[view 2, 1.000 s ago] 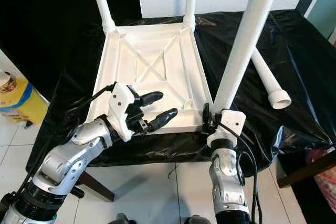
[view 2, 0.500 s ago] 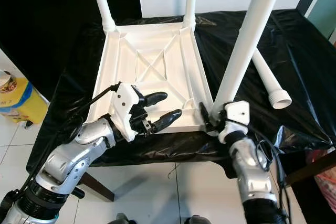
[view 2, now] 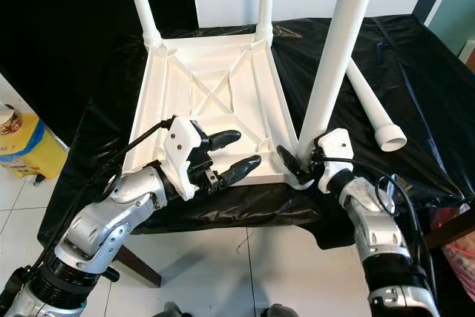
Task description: Building children table
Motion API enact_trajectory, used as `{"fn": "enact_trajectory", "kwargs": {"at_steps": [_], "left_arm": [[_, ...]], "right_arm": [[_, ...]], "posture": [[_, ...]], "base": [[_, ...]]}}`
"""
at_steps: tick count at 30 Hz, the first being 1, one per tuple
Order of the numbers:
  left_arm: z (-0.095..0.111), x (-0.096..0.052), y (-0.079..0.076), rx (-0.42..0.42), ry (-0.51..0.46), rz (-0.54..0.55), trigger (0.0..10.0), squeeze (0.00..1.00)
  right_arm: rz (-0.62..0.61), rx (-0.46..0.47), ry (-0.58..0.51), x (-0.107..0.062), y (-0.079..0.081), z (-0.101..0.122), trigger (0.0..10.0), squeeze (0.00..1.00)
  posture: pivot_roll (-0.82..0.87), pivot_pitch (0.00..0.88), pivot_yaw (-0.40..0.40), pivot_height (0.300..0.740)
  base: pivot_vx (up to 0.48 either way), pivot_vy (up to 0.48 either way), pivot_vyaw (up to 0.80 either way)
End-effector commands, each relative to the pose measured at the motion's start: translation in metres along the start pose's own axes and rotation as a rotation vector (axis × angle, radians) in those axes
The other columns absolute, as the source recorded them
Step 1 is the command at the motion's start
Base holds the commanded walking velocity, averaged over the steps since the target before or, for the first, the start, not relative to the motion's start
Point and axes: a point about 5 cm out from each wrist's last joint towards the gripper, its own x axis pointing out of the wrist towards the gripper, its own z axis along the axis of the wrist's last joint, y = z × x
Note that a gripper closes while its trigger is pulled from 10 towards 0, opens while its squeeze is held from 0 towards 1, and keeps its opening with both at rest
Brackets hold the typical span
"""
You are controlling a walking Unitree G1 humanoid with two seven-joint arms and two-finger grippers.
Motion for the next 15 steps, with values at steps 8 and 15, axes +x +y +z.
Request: {"fn": "enact_trajectory", "kwargs": {"at_steps": [8, 15], "left_arm": [[0.000, -0.001, -0.005, 0.009, 0.003, -0.080, 10.0, 0.00], [0.001, -0.002, -0.004, 0.009, 0.003, -0.080, 10.0, 0.00]], "right_arm": [[0.043, 0.047, 0.057, -0.007, 0.000, -0.015, 0.0, 0.00], [0.016, 0.122, 0.086, -0.012, 0.004, -0.028, 10.0, 0.00]], "posture": [[-0.03, 0.077, 0.019, 0.740], [-0.03, 0.076, 0.023, 0.740]], "base": [[0.000, 0.000, 0.00], [0.000, 0.000, 0.00]]}}
